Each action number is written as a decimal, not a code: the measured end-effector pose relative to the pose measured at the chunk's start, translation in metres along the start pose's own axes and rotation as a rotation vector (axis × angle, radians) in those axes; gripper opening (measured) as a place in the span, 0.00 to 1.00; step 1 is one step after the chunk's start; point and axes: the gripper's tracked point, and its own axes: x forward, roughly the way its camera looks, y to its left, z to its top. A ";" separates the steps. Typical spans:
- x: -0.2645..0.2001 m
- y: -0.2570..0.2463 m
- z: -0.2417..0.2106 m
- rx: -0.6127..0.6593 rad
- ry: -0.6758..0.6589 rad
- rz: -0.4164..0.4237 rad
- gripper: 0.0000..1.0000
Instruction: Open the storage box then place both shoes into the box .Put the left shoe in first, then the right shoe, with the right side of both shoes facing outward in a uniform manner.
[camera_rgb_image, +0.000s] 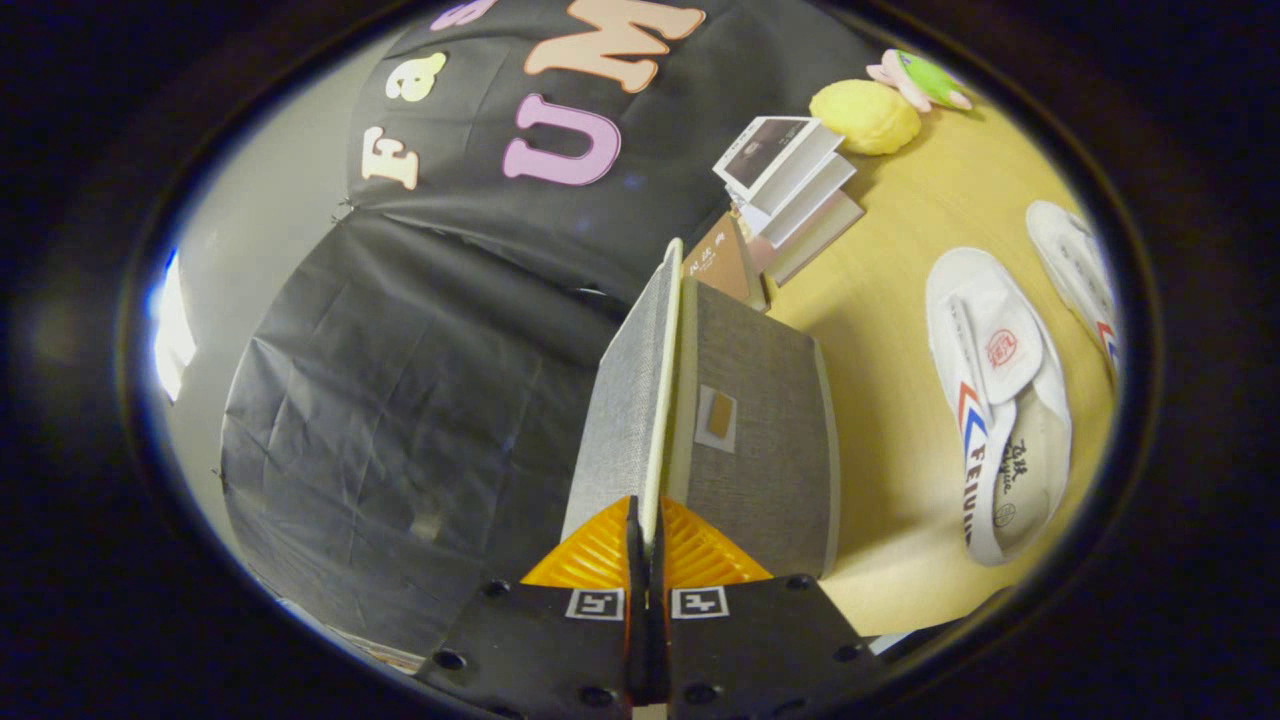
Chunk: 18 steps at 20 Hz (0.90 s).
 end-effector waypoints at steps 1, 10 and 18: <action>-0.002 0.009 0.005 0.001 -0.003 0.010 0.04; 0.002 0.107 0.016 -0.109 0.008 0.095 0.03; 0.032 0.184 -0.001 -0.231 0.034 0.154 0.07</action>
